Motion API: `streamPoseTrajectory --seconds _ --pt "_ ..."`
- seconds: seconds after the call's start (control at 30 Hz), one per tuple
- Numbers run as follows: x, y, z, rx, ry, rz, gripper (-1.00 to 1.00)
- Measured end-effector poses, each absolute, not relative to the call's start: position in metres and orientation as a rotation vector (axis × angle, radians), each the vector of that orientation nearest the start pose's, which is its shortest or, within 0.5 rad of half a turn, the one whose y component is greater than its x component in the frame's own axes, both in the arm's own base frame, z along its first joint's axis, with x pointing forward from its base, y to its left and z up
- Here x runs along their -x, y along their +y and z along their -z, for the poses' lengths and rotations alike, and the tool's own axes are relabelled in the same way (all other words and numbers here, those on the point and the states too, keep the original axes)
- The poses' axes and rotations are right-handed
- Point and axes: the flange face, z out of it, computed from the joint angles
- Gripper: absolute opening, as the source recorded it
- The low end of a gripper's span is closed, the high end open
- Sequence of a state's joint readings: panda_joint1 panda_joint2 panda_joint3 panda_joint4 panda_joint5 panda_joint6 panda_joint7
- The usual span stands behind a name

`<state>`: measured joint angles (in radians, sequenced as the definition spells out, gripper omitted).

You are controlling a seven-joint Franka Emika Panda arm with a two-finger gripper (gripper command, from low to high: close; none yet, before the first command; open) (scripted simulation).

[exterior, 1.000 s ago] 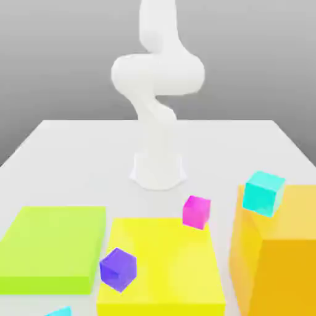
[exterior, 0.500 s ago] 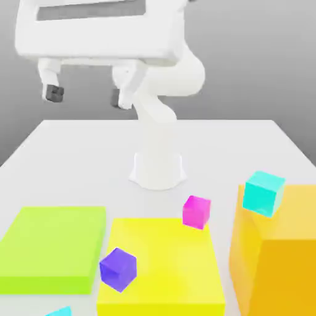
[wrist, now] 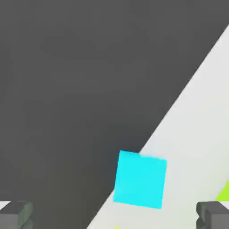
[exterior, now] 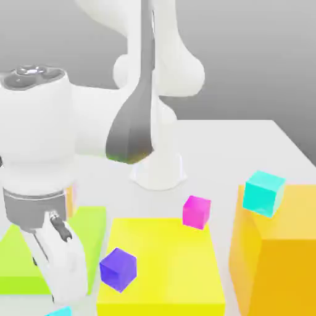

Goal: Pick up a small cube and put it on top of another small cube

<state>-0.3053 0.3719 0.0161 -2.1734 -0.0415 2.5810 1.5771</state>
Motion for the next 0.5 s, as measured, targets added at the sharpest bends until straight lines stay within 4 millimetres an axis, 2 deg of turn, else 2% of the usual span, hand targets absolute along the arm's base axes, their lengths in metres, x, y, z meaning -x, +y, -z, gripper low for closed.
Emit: streamPoseTrajectory --seconds 0.17,0.2,0.4,0.43,0.5 --pt "-0.540 -0.167 -0.142 1.846 2.541 0.002 0.00" --pt "-0.540 -0.167 -0.133 1.845 2.542 0.001 -1.00" --pt "-0.540 -0.167 -0.129 1.844 2.541 0.003 -1.00" --pt "-0.540 -0.167 -0.134 1.844 2.542 0.002 -1.00" --pt "-0.540 -0.167 -0.157 1.843 2.542 0.002 -1.00"
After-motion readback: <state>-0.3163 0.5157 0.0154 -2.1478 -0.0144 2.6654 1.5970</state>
